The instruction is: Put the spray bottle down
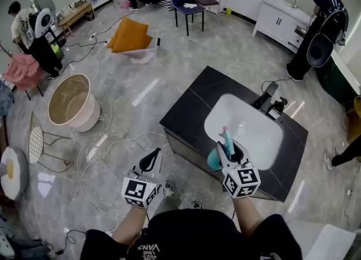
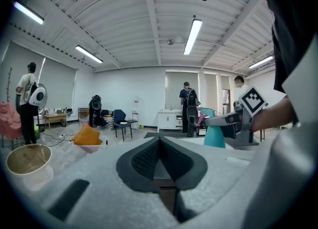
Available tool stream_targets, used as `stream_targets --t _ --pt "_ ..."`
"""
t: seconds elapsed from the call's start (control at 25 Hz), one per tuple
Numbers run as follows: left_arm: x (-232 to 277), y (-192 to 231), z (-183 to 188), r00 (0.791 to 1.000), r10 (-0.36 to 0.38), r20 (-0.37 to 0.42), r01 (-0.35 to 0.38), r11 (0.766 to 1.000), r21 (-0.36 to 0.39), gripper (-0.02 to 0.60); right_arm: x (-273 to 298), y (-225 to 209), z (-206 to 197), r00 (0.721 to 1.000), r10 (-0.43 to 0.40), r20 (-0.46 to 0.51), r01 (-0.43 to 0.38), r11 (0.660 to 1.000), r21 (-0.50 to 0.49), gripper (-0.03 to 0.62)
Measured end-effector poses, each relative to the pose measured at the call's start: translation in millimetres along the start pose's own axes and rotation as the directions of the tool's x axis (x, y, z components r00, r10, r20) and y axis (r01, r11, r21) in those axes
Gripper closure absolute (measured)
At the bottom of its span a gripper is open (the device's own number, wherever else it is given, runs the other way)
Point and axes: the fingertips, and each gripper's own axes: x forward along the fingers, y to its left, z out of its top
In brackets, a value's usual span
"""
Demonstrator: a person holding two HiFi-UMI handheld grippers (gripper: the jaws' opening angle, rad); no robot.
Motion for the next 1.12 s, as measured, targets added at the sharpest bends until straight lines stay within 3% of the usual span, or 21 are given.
stream_targets --t 0.28,0.68,1.12 --pt "29.6 51.8 7.4 0.993 -0.118 -0.002 0.118 0.993 0.024 0.571 35.3 11.5 11.7 0.992 -0.125 0.032 0.124 0.992 0.03 0.445" --pt "65.4 89.0 4.4 0.964 -0.266 -0.021 0.266 0.963 0.037 0.571 72.3 18.8 15.6 0.966 -0.253 0.056 0.25 0.967 0.055 0.445" --pt "92.2 101.7 0.2 0.948 -0.316 -0.036 0.317 0.948 0.033 0.571 106.6 1.3 27.1 0.956 -0.285 0.068 0.282 0.958 0.052 0.447"
